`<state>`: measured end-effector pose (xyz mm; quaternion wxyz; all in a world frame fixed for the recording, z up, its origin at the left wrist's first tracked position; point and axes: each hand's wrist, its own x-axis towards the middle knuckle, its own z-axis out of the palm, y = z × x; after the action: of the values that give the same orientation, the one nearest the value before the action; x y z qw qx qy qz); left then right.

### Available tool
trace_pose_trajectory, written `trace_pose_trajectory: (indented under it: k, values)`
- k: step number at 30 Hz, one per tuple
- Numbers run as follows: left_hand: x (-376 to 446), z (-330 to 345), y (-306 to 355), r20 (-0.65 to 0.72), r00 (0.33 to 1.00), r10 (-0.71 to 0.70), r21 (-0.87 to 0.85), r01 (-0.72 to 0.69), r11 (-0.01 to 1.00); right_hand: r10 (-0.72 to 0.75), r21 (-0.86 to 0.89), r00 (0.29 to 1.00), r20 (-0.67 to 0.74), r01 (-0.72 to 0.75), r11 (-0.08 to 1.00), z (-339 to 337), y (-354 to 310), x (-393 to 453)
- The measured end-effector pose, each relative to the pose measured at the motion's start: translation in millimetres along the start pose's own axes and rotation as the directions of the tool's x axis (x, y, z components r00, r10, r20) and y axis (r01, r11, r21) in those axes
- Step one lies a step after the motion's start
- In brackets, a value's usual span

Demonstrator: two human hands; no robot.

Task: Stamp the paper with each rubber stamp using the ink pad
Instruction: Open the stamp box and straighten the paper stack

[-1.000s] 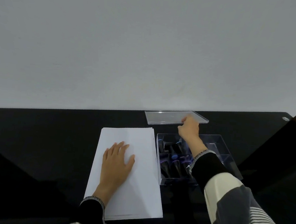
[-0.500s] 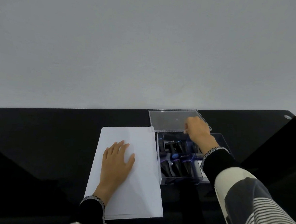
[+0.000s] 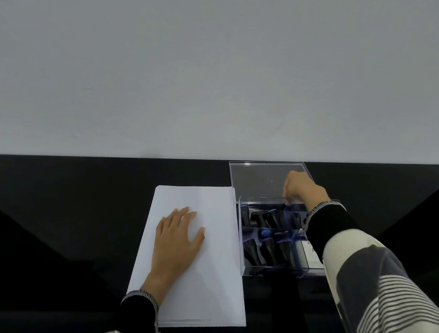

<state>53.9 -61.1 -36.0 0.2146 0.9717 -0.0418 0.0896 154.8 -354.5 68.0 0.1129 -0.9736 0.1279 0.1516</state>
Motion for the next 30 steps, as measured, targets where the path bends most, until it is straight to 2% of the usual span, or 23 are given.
trace_pose_trajectory:
  k: [6, 9, 11, 14, 17, 19, 23, 27, 30]
  values:
    - [0, -6, 5, 0.027, 0.998, -0.052, 0.048, 0.051, 0.998, 0.138, 0.074, 0.988, -0.067, -0.133, 0.988, 3, -1, -11]
    - [0, -10, 7, 0.07, 0.992, -0.105, 0.041, 0.103, 0.994, 0.152, 0.148, 0.983, -0.105, -0.136, 0.98, 6, -1, -22]
    - [2, -12, 9, 0.086, 0.989, -0.124, 0.016, 0.123, 0.992, 0.096, 0.191, 0.987, -0.129, -0.071, 0.979, 8, -11, -31]
    - [7, -18, 9, 0.045, 0.983, -0.177, -0.081, 0.181, 0.98, -0.126, 0.234, 0.983, -0.134, 0.155, 0.96, 16, -41, -46]
    - [9, -23, 2, -0.004, 0.964, -0.266, -0.082, 0.265, 0.961, -0.289, 0.143, 0.956, -0.042, 0.292, 0.946, 29, -71, -58]
    - [6, -25, -5, -0.006, 0.948, -0.317, -0.072, 0.316, 0.946, -0.291, 0.051, 0.957, -0.006, 0.291, 0.955, 37, -83, -63]
    - [3, -29, -13, -0.023, 0.929, -0.368, -0.066, 0.366, 0.928, -0.229, -0.068, 0.97, -0.084, 0.223, 0.972, 40, -87, -65]
    - [4, -33, -12, -0.041, 0.916, -0.399, -0.041, 0.398, 0.917, -0.207, -0.048, 0.974, -0.096, 0.203, 0.978, 44, -88, -65]
    - [6, -36, -11, -0.037, 0.904, -0.426, -0.029, 0.425, 0.905, -0.284, -0.05, 0.933, -0.222, 0.279, 0.959, 54, -91, -67]
